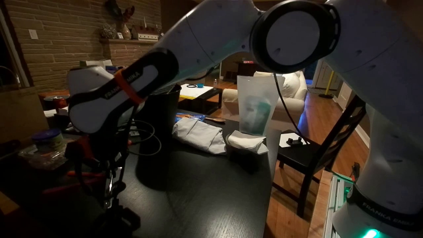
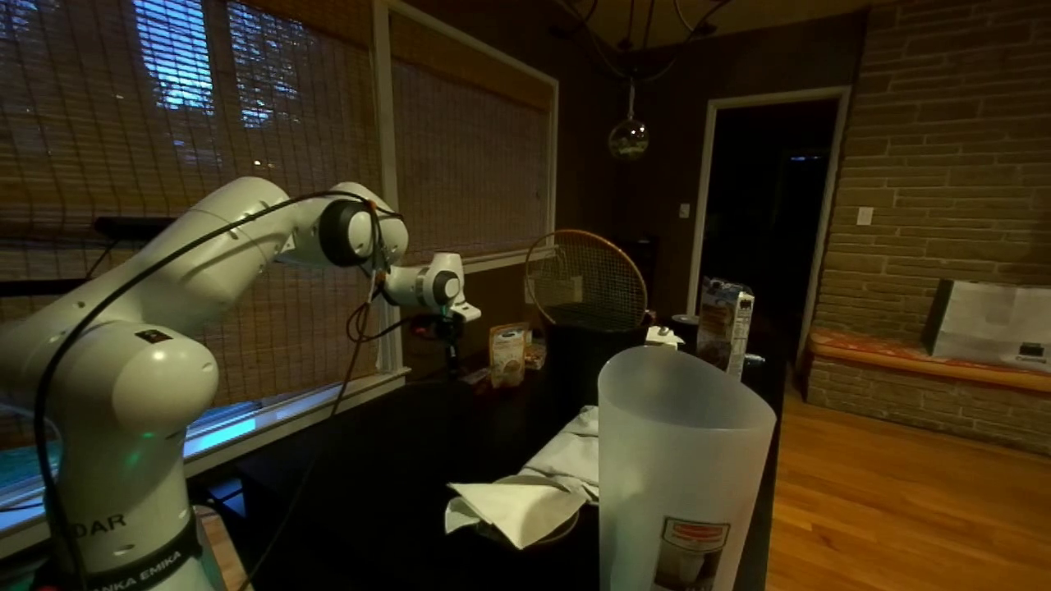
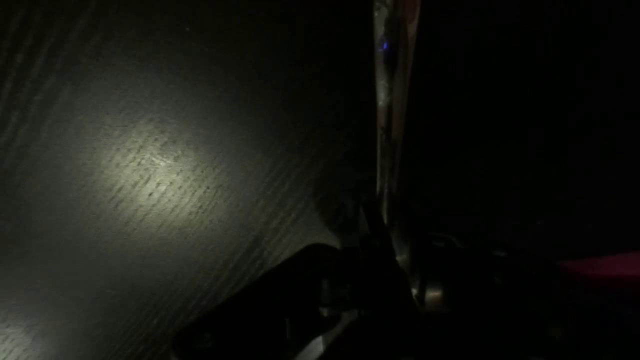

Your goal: Pick up the silver spoon and place it inside the clear bucket

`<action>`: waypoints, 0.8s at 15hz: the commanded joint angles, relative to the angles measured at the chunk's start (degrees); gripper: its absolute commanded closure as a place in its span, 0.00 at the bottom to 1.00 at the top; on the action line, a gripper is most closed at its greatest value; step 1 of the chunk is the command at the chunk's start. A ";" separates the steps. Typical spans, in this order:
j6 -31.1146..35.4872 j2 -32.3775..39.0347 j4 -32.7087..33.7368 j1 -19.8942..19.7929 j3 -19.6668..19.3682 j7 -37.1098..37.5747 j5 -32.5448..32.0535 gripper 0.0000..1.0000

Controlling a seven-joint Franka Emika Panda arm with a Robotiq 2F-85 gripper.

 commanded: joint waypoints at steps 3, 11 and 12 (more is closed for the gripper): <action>-11.45 -11.83 -7.99 3.91 -5.26 13.01 -1.66 0.97; -13.13 -27.17 -26.01 0.81 -3.39 37.47 -4.91 0.97; -13.54 -28.71 -27.51 0.30 -3.23 40.48 -5.17 0.97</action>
